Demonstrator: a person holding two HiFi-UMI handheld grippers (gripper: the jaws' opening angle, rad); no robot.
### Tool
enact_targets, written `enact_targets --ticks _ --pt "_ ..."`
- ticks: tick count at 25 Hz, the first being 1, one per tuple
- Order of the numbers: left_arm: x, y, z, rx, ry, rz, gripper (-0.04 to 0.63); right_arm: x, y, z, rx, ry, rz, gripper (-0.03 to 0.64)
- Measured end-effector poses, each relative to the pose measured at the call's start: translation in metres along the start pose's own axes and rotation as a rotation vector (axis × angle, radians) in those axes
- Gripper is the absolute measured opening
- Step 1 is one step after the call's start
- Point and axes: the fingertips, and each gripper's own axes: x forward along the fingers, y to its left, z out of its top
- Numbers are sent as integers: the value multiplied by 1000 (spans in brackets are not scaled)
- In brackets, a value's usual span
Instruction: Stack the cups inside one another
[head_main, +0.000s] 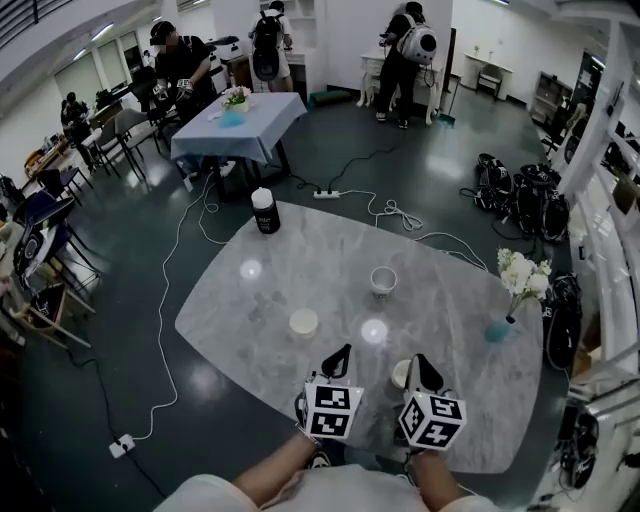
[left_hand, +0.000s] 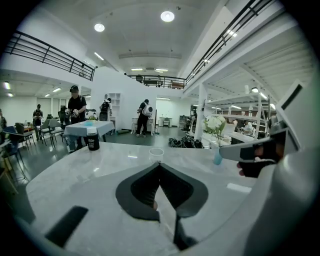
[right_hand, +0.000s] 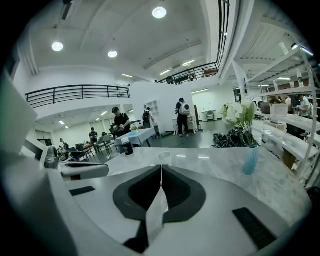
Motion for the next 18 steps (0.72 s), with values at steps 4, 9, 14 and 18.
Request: enact_targets --ticks 4,9,14,18 --pt "2 -9 -15 -7 32 -20 -5 -3 -6 -10 18 14 -4 9" --pt "2 -19 -35 -22 72 -38 -5 -11 -12 -35 44 53 -7 10" --pt "3 -27 -55 -26 107 -39 -5 -17 -18 -61 44 99 -13 12" --pt "6 -30 -72 -35 140 -38 -5 -18 -19 -78 44 136 -6 65"
